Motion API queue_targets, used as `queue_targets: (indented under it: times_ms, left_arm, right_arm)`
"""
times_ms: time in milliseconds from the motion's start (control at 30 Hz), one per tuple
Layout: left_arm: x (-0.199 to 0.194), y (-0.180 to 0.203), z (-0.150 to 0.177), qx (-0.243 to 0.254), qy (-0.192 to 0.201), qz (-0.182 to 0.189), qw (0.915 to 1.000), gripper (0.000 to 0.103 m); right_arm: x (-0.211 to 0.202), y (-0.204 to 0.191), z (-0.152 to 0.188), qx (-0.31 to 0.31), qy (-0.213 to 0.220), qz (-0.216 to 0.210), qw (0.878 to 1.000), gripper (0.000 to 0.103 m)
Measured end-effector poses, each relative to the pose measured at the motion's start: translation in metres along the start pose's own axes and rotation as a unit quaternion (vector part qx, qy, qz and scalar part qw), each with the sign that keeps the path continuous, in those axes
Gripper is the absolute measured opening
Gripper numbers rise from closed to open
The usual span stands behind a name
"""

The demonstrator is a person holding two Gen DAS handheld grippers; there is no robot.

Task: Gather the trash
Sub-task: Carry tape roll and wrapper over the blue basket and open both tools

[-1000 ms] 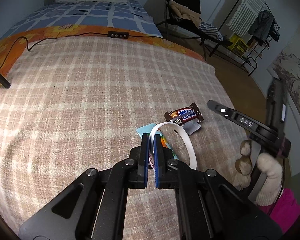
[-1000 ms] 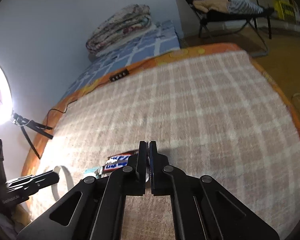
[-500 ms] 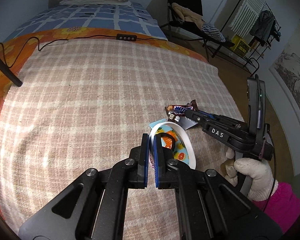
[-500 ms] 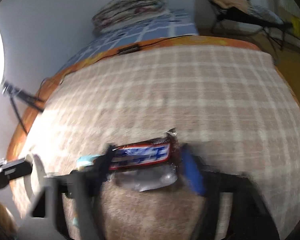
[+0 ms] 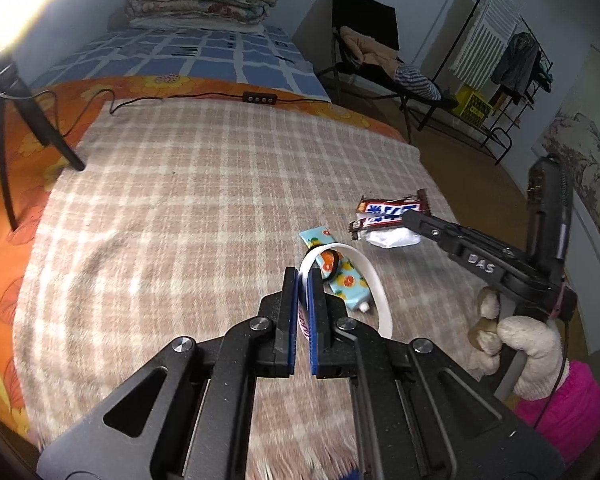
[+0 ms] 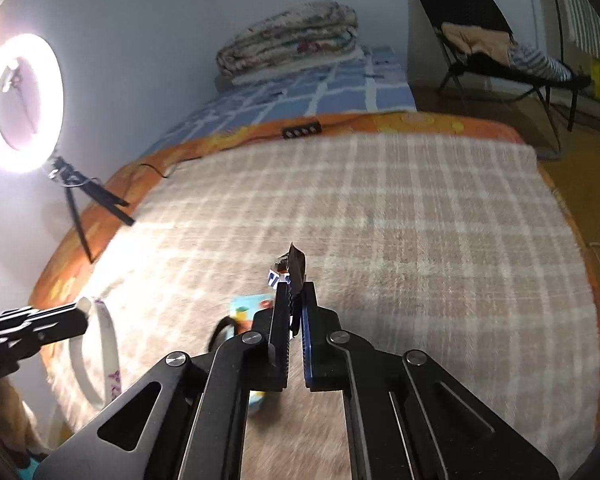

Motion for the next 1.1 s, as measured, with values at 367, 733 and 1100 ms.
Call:
queue_targets:
  times_ms: [367,733,1100]
  left_arm:
    - [-0.060,0.002,0.050,-0.001,0.006,-0.006,1.0000,0.002]
    - [-0.083,-0.010,0.123,0.002,-0.027,-0.019,0.9994,0.002]
    - [-0.085,-0.025,0.188,-0.011,-0.070,-0.022,0.9973,0.002]
  right_arm:
    - [-0.069,-0.044,0.036,-0.022,0.004,-0.050,0.998,0.003]
    - [-0.107,-0.084,0.104,-0.055,-0.027,-0.091,0.994,0.003]
    - [-0.118,-0.113,0.170,-0.094,-0.071,-0.103,0.988,0.003]
Point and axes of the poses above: each gripper's, at about its wrist camera, not at the fingertips, and x roughly the way its jaws point, y to its right, z to its underside, the point moved 4 cm from there along x, roughly the way its jaws point, and after that the axes turned 10 degrees about x, right-handed, at the moved point
